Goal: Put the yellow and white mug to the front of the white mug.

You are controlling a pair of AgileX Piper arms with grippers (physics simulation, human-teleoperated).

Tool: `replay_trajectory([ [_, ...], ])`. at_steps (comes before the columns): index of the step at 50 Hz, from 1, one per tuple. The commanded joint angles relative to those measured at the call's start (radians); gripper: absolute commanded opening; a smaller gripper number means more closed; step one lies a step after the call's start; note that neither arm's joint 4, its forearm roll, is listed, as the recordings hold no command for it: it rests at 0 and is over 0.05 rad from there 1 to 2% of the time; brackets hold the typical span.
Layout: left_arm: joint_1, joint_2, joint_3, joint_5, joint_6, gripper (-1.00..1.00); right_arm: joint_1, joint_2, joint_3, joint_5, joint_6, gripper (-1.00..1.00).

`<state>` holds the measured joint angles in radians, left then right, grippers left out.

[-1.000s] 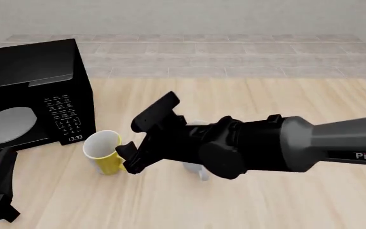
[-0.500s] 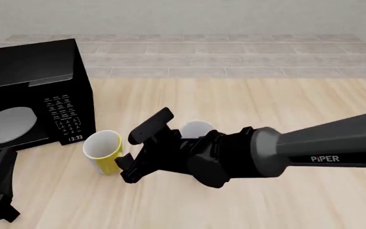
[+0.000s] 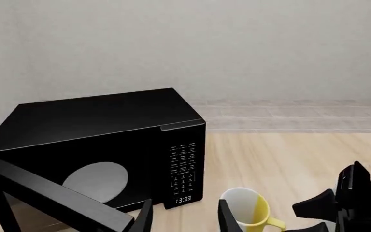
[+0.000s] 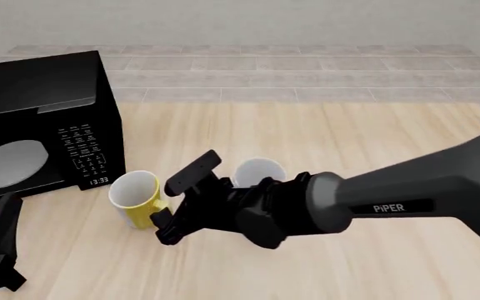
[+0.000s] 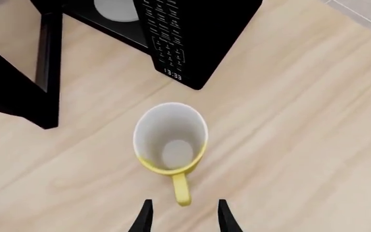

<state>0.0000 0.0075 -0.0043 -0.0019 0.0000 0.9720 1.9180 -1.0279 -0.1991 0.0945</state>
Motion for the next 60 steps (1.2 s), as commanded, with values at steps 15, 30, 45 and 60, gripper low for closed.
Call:
replay_trajectory([
  [15, 0.0, 0.0, 0.0, 0.0, 0.0, 1.0, 0.011, 0.066, -0.045, -0.007, 0.02, 1.0],
  [30, 0.0, 0.0, 0.0, 0.0, 0.0, 1.0, 0.022, 0.099, -0.053, -0.019, 0.048, 1.0],
  [45, 0.0, 0.0, 0.0, 0.0, 0.0, 1.0, 0.014, 0.143, -0.072, -0.027, 0.071, 1.0],
  [60, 0.0, 0.0, 0.0, 0.0, 0.0, 1.0, -0.008, 0.122, -0.076, -0.013, 0.029, -1.0],
])
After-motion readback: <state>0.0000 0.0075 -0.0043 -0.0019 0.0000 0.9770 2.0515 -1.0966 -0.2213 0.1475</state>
